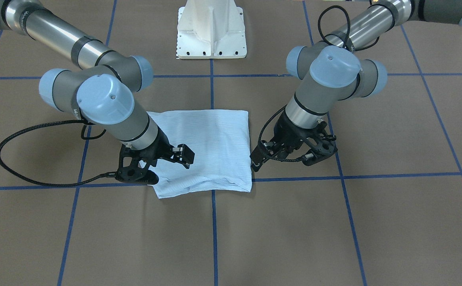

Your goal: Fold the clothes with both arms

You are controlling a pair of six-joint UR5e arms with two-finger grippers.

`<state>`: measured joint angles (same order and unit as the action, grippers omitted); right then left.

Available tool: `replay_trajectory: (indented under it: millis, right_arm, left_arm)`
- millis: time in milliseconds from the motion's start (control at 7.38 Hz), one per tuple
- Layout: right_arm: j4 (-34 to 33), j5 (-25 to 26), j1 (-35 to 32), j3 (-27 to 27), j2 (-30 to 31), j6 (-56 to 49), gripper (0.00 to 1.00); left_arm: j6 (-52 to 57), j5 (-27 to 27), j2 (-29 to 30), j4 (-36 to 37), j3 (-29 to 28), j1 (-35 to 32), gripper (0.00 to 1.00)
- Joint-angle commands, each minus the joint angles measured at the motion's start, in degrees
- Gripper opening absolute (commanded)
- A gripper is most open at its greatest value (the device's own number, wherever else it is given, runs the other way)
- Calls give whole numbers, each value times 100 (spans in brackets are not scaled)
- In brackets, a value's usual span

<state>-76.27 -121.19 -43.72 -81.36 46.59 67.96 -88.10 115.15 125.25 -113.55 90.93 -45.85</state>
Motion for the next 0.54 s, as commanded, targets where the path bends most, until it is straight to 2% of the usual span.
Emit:
replay_trajectory:
  millis: [0, 271, 407]
  right_arm:
    - [-46, 421, -21, -389, 515, -1138, 100]
    - [-263, 281, -766, -573, 1174, -2630, 100]
    - [-761, 228, -1170, -774, 1412, -3595, 100]
  left_arm:
    - [1481, 16, -805, 561, 1020, -265, 100]
    - [3114, 25, -1492, 1060, 1435, -861, 100]
    - [4028, 34, -1555, 1542, 1472, -1282, 100]
